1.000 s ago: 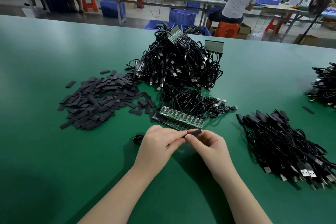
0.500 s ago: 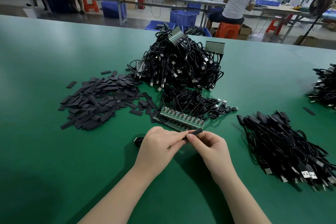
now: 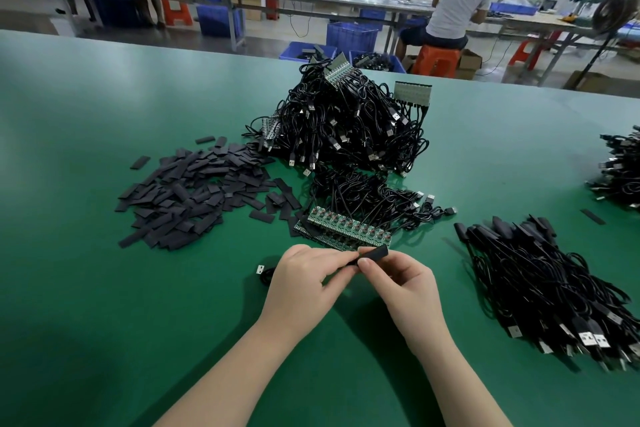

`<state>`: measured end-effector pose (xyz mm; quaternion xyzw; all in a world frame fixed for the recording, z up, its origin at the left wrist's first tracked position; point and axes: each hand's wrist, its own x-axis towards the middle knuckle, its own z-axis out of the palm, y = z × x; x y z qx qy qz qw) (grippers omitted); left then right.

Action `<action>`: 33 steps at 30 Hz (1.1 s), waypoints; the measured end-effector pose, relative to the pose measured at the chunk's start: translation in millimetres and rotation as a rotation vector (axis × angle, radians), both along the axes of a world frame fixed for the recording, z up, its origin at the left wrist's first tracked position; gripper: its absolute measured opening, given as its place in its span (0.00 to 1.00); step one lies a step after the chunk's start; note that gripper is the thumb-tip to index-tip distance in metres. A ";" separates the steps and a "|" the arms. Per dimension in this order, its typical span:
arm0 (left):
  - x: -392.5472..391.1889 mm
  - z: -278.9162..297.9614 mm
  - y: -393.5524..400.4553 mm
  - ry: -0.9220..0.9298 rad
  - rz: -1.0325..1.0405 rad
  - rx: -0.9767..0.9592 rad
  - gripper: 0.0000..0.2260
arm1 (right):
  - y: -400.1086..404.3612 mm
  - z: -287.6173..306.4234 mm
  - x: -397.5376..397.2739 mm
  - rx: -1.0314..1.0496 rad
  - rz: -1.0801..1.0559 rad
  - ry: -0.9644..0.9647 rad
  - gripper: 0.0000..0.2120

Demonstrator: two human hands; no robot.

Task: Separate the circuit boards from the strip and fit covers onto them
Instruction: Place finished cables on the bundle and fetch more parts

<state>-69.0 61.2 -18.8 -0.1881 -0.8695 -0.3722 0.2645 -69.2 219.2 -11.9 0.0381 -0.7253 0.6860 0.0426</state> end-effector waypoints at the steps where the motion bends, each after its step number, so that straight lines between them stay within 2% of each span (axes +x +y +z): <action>1: 0.0 0.2 -0.4 -0.001 0.000 -0.013 0.10 | 1.3 0.4 -0.5 0.039 0.001 0.005 0.09; 4: 0.2 1.1 -0.9 -0.002 -0.012 -0.032 0.10 | 4.2 1.9 -2.0 0.107 0.007 0.026 0.10; 12: 1.0 1.0 -2.8 0.004 -0.038 -0.024 0.11 | 3.0 -2.7 -3.4 0.133 0.004 0.026 0.11; 18: -0.5 -1.0 -0.1 -0.043 0.015 0.006 0.09 | 3.3 -2.2 -1.9 0.042 0.001 0.012 0.08; 33: -0.1 -1.4 -1.4 -0.022 -0.032 0.027 0.10 | 3.0 -2.7 -2.9 0.005 0.002 -0.008 0.13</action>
